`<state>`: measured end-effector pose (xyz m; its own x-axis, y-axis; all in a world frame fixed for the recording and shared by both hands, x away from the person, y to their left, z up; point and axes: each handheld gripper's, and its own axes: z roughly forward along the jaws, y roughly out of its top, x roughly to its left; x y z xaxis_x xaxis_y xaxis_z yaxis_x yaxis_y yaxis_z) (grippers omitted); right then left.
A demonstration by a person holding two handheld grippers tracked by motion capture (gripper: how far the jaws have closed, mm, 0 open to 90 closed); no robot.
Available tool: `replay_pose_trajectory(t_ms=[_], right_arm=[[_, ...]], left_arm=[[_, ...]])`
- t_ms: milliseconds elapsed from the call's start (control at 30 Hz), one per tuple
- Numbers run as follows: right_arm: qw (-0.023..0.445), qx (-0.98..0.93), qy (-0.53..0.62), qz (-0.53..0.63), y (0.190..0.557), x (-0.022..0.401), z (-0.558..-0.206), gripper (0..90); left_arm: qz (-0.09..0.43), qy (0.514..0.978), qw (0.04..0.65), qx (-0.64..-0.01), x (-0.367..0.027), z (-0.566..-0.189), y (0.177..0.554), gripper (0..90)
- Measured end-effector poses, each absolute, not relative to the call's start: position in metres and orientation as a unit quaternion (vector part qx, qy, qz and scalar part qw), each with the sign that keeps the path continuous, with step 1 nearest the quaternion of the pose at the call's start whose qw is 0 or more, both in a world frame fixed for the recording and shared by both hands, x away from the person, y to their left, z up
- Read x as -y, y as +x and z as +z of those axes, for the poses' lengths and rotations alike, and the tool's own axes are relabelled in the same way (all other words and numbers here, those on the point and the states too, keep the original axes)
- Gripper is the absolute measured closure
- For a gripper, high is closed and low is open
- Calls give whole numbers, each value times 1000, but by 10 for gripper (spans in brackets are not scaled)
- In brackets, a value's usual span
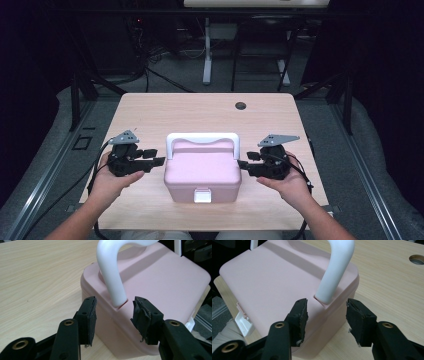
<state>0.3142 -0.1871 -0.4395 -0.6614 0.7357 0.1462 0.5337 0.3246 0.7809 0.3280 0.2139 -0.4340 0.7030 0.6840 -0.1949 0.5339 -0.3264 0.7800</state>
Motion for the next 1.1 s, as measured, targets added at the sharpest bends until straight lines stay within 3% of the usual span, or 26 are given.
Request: replay_pose_trajectory(t_ms=[367, 1100], right_arm=[[127, -819, 366, 424, 321, 183, -438, 484], [109, -825, 352, 429, 335, 175, -438, 583]], left_arm=[[87, 816, 436, -369, -205, -433, 335, 531], [74, 825, 430, -361, -190, -438, 345, 562]])
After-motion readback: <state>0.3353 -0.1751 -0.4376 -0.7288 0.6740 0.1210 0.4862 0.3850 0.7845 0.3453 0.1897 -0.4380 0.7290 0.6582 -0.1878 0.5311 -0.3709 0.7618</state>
